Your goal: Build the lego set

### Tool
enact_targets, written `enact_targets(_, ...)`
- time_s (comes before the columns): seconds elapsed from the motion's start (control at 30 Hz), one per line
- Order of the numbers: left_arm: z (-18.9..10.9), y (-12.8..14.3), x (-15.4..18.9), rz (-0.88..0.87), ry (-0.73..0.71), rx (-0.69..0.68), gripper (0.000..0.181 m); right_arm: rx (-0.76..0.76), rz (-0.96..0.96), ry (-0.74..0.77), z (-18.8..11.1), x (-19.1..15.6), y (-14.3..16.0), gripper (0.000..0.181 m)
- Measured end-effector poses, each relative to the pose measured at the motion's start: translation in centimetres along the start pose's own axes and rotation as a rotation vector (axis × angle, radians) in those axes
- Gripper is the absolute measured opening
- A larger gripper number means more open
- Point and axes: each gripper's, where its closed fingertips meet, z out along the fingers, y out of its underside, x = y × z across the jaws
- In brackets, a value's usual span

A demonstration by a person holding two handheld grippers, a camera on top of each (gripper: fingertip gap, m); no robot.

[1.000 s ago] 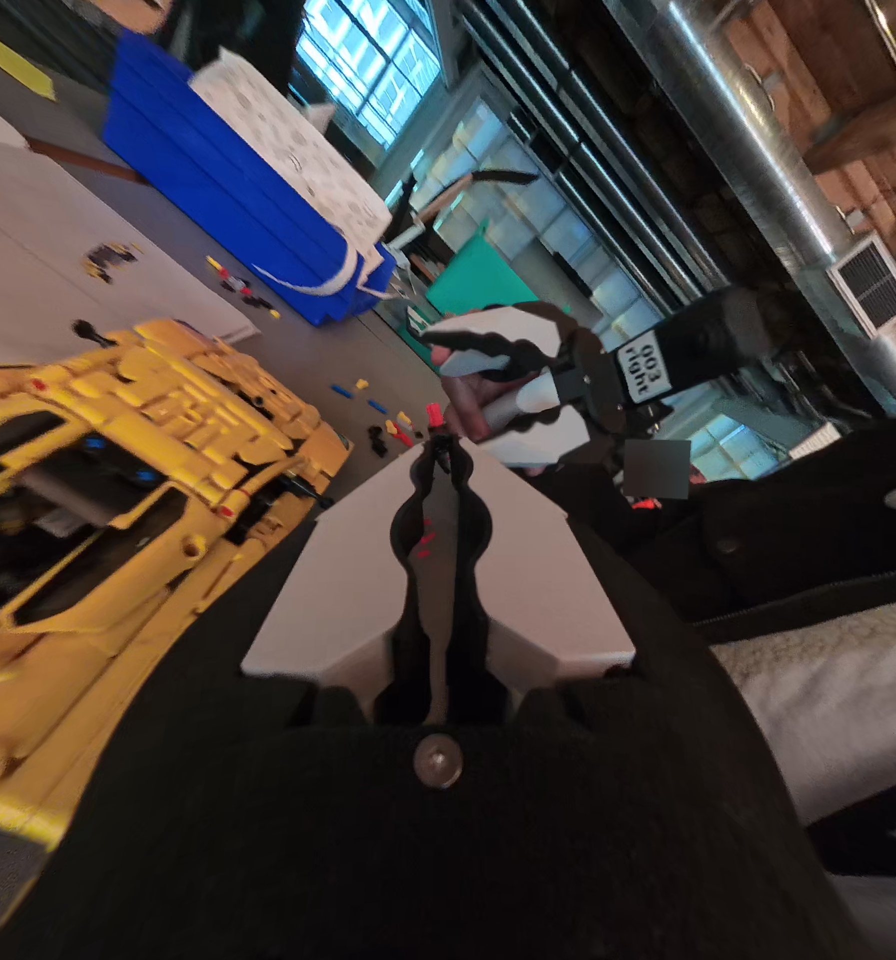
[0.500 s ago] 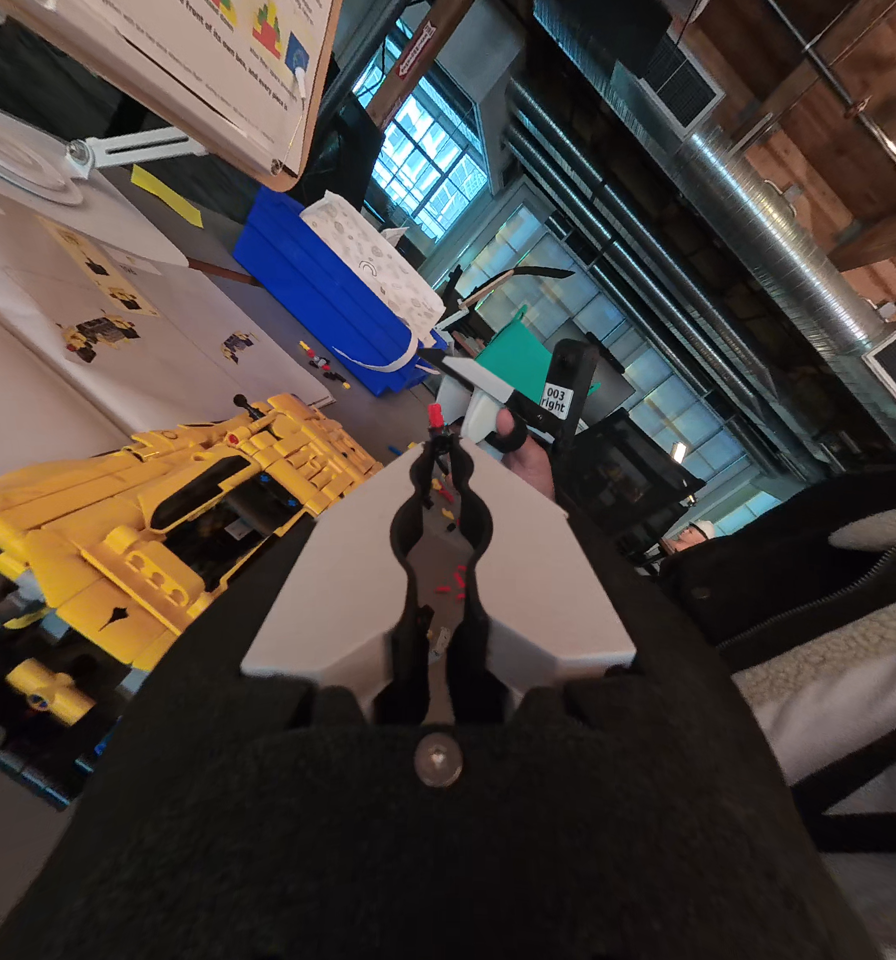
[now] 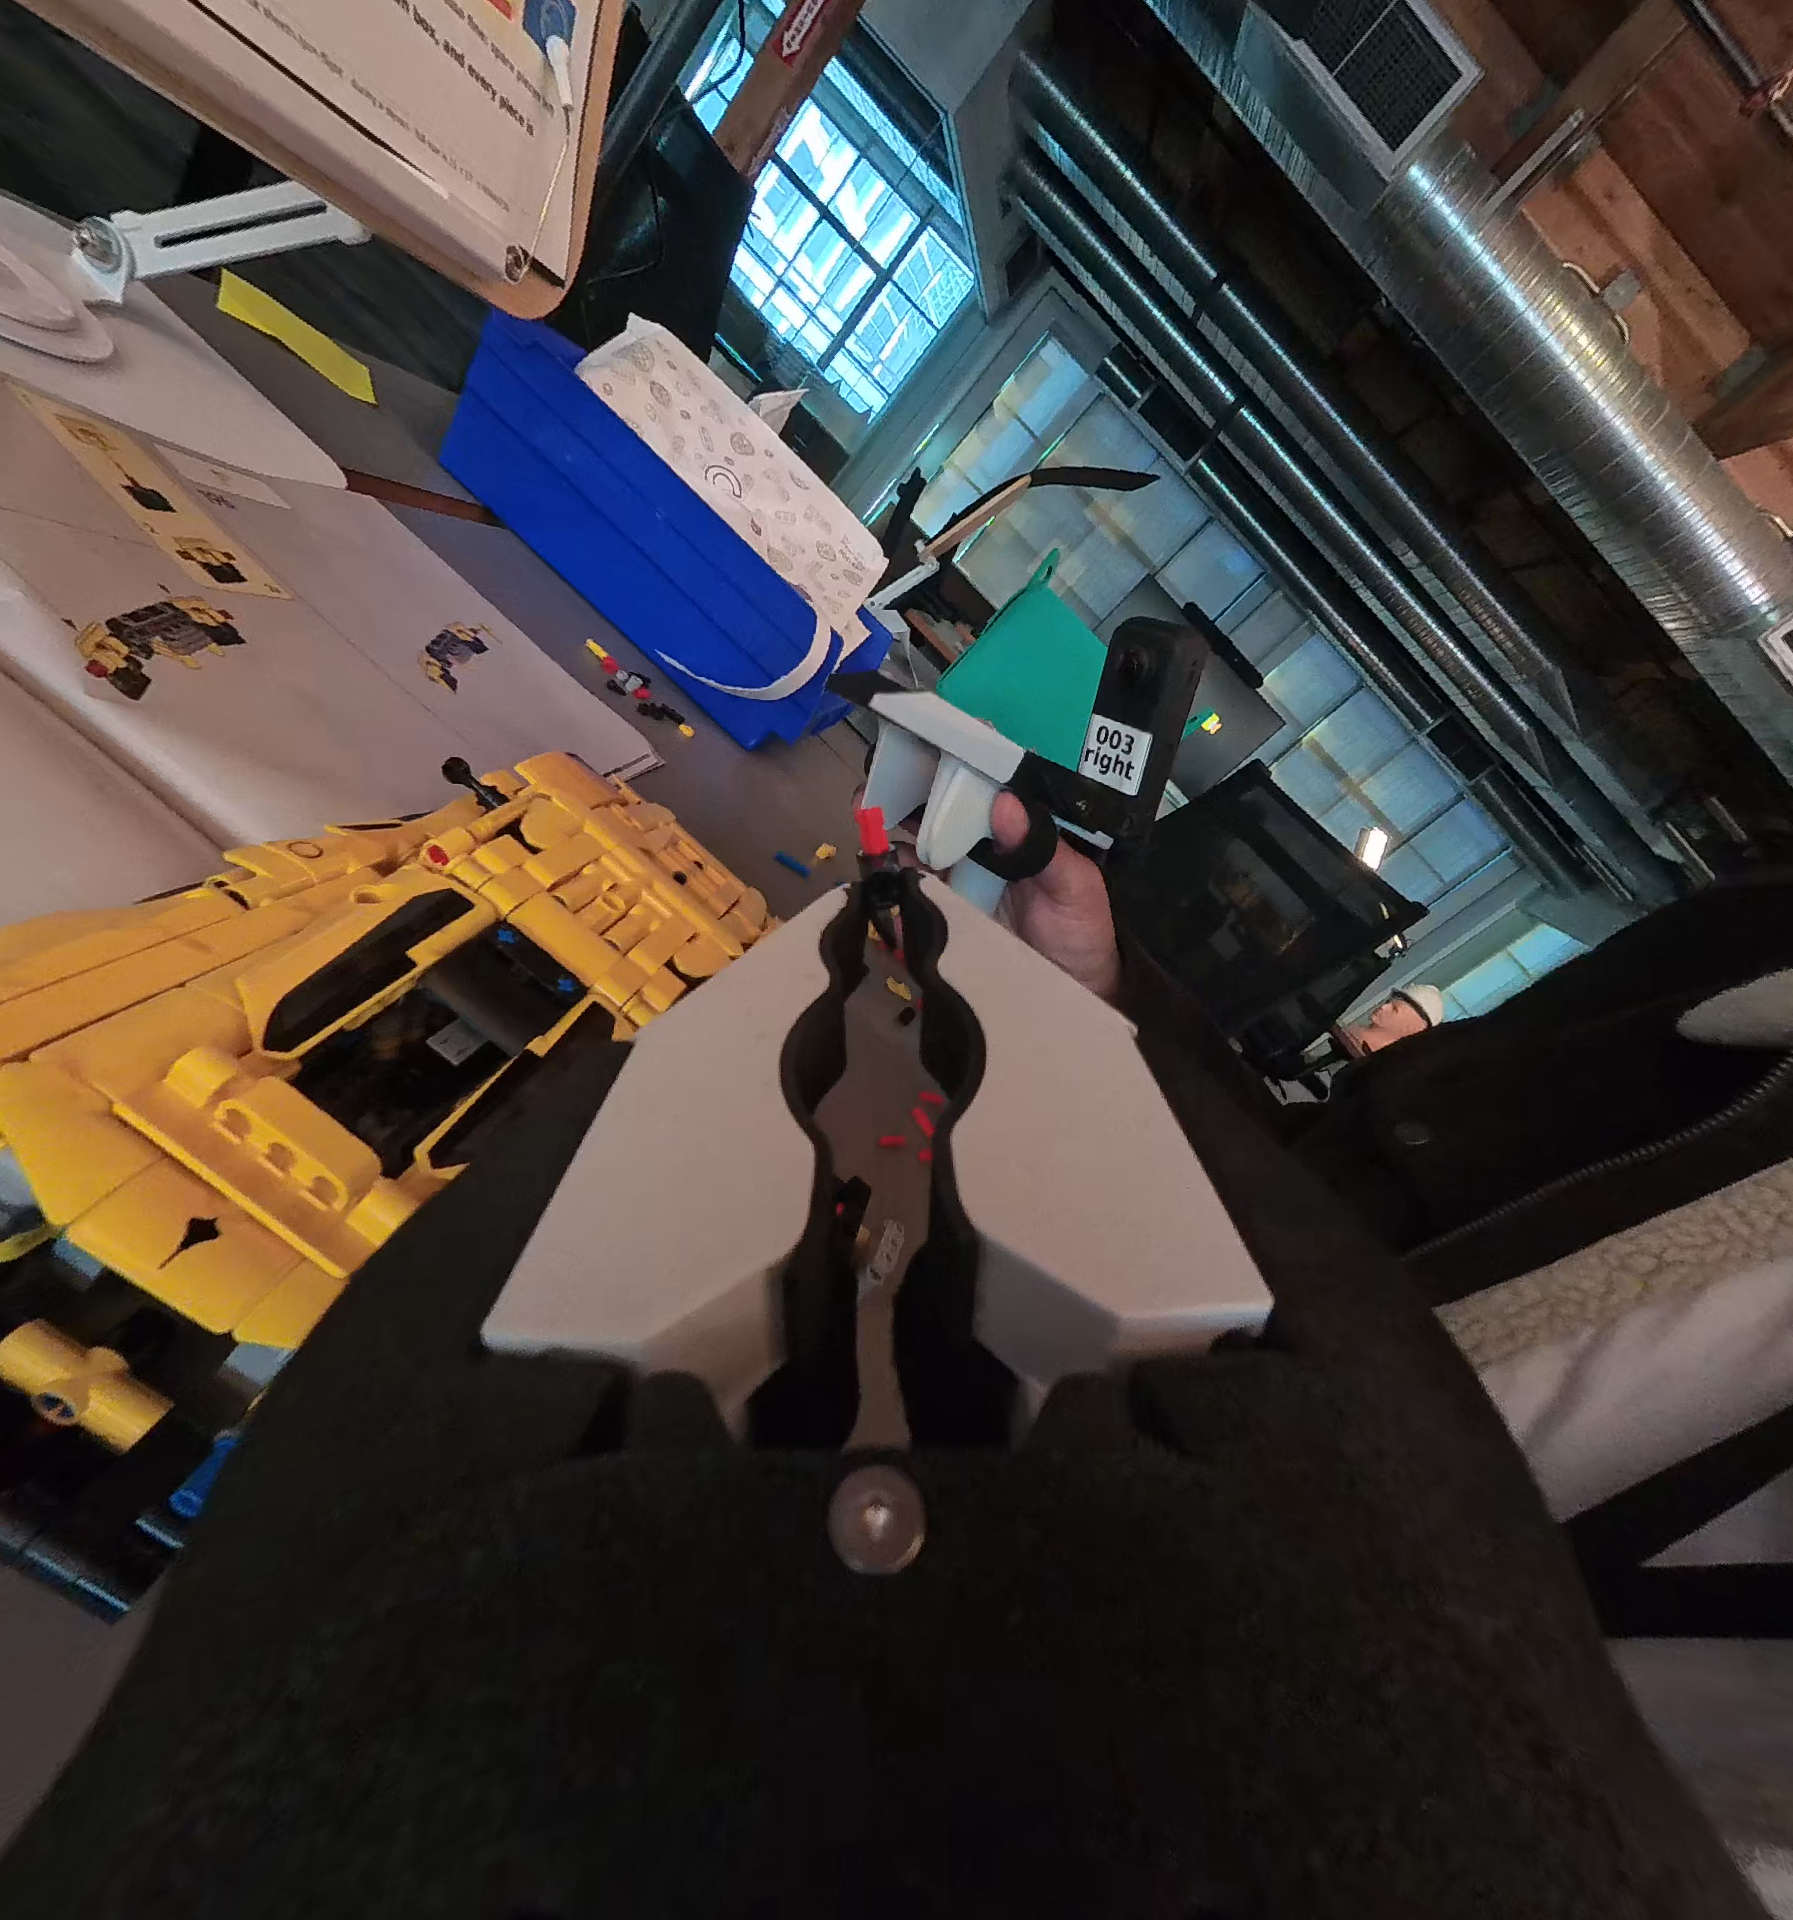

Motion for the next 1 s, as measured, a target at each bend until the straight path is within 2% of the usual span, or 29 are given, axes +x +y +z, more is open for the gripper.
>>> enact_targets(0.17,-0.1,-0.2,0.0,0.022,-0.011,0.000,0.006,-0.024,-0.075,0.013,0.2,-0.4,0.5,0.025)
enact_targets(0.27,-0.4,-0.3,-0.2,0.035,-0.022,-0.002,0.006,-0.065,-0.124,-0.050,0.5,-2.0,1.2,0.025)
enact_targets(0.33,-0.8,-0.6,-0.6,0.078,-0.052,-0.015,0.006,-0.159,-0.193,-0.168,0.9,-5.1,2.7,0.024)
enact_targets(0.47,-2.4,-1.3,-2.5,0.155,-0.132,-0.041,0.005,-0.509,-0.421,-0.403,1.6,-13.6,9.4,0.033)
enact_targets(0.57,-3.3,-2.0,-3.3,0.140,-0.158,-0.013,0.005,-0.643,-0.527,-0.575,1.9,-20.2,13.0,0.032)
enact_targets(0.6,-3.6,-2.2,-3.5,0.149,-0.173,-0.005,0.006,-0.689,-0.570,-0.597,2.1,-21.2,14.2,0.032)
enact_targets(0.67,-4.0,-2.6,-3.8,0.154,-0.191,0.010,0.006,-0.778,-0.642,-0.590,2.9,-21.7,16.1,0.033)
enact_targets(0.8,-4.2,-2.9,-3.5,0.139,-0.177,0.035,0.006,-0.850,-0.559,-0.658,2.7,-24.3,18.0,0.028)
enact_targets(1.0,-3.6,-2.9,-2.5,0.146,-0.141,0.034,0.006,-0.930,-0.582,-0.562,3.5,-23.0,19.9,0.029)
